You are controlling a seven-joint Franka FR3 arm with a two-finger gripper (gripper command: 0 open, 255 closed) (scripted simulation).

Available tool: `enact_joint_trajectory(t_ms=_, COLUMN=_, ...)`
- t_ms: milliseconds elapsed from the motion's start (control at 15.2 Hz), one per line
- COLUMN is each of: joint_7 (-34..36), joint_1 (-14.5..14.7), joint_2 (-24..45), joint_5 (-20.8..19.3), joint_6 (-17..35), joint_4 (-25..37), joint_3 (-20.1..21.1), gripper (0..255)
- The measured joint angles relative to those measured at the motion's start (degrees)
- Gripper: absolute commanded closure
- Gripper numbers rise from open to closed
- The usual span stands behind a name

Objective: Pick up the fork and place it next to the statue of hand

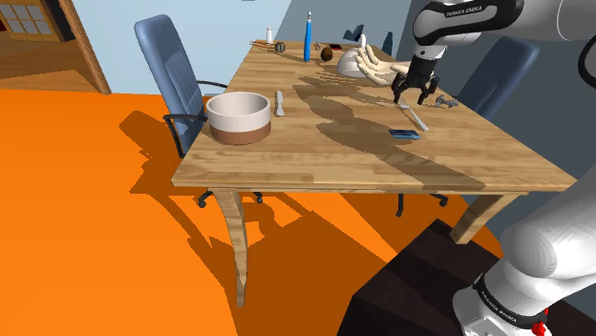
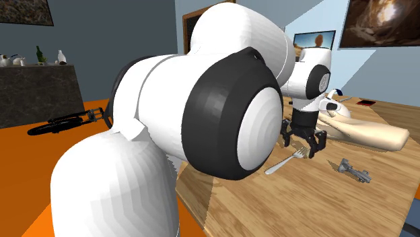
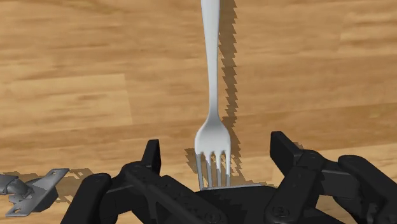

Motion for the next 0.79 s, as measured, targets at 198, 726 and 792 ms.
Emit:
enact_joint_trajectory(t_ms=198, joint_7=-0.02, joint_1=-0.01, joint_2=-0.33, joint_5=0.00, joint_6=-2.38, joint_4=2.11, joint_3=-0.01, gripper=0)
enact_joint_trajectory(t_ms=726, joint_7=0.01, joint_1=-0.02, joint_2=-0.29, joint_5=0.00, joint_6=-7.19, joint_4=6.91, joint_3=-0.02, gripper=0)
enact_joint_trajectory(t_ms=792, joint_7=0.01, joint_1=-0.02, joint_2=-0.30, joint_5=0.00, joint_6=-7.20, joint_4=6.92, joint_3=-0.02, gripper=0)
